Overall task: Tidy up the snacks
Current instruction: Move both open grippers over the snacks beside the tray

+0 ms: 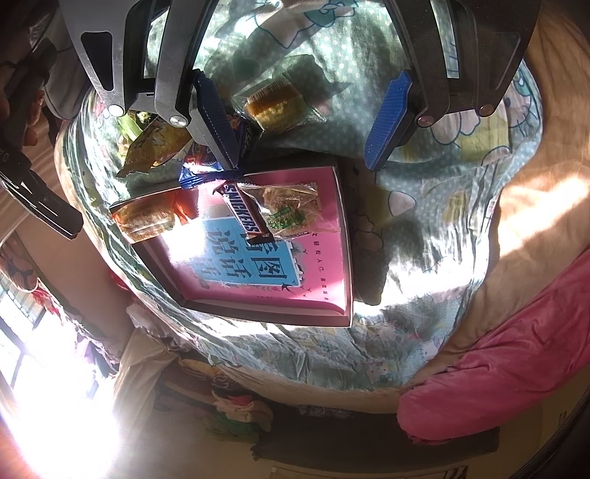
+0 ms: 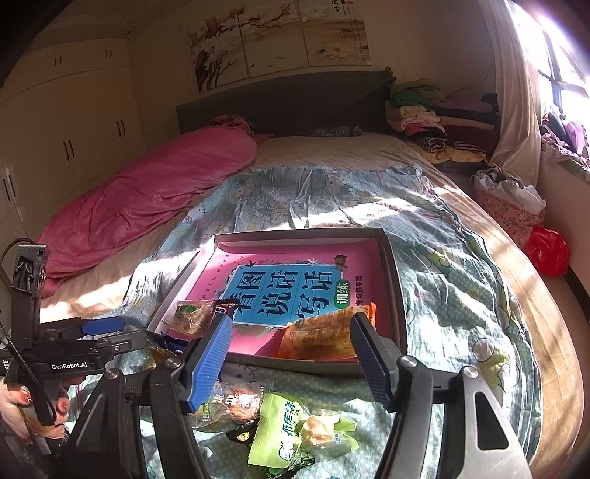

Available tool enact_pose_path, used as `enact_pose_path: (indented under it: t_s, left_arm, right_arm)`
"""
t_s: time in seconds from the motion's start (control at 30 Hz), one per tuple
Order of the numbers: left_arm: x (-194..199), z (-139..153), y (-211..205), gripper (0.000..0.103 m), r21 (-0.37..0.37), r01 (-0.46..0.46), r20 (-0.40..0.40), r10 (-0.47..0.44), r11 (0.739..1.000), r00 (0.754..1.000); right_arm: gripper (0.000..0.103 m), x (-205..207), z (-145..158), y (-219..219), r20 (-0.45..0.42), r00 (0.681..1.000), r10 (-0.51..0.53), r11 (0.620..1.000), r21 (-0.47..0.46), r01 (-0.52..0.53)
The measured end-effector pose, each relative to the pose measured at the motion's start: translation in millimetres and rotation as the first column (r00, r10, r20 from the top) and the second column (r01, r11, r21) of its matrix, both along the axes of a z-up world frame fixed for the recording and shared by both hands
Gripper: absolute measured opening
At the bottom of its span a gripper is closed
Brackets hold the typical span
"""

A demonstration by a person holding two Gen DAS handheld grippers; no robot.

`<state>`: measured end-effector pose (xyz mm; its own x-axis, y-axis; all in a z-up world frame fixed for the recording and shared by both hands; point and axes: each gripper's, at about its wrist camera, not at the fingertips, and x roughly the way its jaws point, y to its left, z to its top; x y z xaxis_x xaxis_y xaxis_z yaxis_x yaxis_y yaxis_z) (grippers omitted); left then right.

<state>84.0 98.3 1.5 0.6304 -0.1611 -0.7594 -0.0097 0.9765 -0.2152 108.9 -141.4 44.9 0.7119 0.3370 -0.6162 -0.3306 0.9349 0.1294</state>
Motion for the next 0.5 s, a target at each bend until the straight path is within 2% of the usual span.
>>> enact_pose_path:
  t_s: [0.17,0.5]
  left_arm:
    - [-2.9,-0.5,0.1,0.073,0.000,0.003,-0.003,-0.003,1.000,1.000]
    - [-5.8,-0.8,0.8,0.073,-0.002,0.012,-0.006,-0.012,1.000,1.000]
  right_arm:
    - [0.071,-2.5,-1.5,2.4,-0.006,1.000,0.009,1.000,-0.002,-0.009]
    - [0.072,-5.9,-5.0,6.1,-0.020,1.000,0.022,1.000,-0.006,-0.022]
